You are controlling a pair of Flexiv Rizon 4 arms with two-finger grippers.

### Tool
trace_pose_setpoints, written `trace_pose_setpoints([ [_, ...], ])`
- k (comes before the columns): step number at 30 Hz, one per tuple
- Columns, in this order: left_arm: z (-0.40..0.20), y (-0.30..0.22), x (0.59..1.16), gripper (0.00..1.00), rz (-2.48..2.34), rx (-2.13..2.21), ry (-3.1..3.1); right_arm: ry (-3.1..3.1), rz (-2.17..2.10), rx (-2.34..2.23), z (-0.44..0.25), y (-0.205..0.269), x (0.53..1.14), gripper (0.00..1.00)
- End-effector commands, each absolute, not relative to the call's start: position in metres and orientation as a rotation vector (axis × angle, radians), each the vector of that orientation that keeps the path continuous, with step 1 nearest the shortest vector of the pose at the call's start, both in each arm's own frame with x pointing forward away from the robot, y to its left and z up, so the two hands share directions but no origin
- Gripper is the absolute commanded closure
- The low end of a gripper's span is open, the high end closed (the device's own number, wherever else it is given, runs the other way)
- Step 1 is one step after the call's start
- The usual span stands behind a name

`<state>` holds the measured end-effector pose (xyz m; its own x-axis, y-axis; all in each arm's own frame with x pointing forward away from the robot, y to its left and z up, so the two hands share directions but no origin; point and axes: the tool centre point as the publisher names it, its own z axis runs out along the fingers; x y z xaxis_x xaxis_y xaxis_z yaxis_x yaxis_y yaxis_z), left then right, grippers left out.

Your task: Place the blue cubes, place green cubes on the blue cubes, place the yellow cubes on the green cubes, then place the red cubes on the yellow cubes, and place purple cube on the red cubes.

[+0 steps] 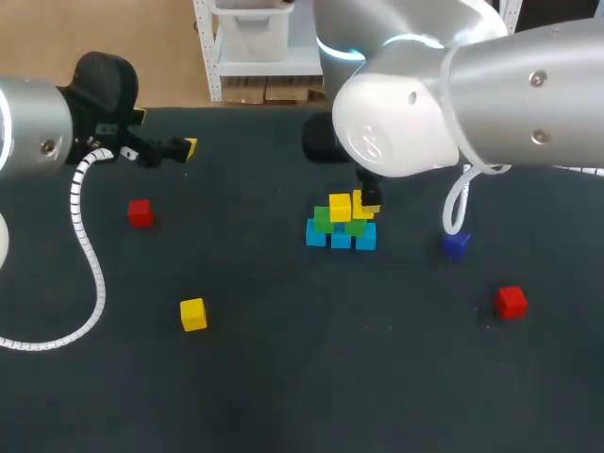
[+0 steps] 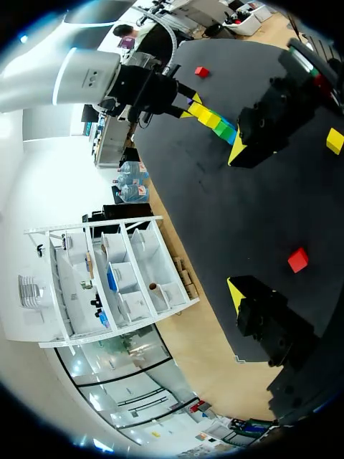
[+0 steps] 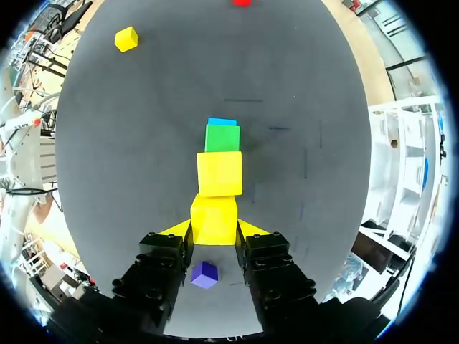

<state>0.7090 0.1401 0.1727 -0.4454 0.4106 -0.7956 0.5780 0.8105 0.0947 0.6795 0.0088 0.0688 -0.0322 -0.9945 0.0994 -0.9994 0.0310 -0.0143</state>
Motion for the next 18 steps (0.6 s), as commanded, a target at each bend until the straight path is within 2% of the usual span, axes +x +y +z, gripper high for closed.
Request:
trace_pose_setpoints([
  [1,0.1724,0.1417,0.7095,0.0,-0.245,0.732,2.097,-2.21,0.124,2.142,0.0682,0.0095,0.6792,0.94],
  [8,0.1724,0.1417,0.7095,0.0,-0.245,0.732,2.097,-2.206,0.12,2.137,0.0657,0.0098,0.6782,0.94],
  [13,0.1724,0.1417,0.7095,0.0,-0.245,0.732,2.097,-2.204,0.114,2.134,0.0642,0.0101,0.6747,0.9],
  [16,0.1724,0.1417,0.7095,0.0,-0.245,0.732,2.097,-2.202,0.113,2.135,0.0629,0.0104,0.6738,0.79],
  [18,0.1724,0.1417,0.7095,0.0,-0.245,0.732,2.097,-2.205,0.115,2.132,0.0627,0.0104,0.6749,0.77],
])
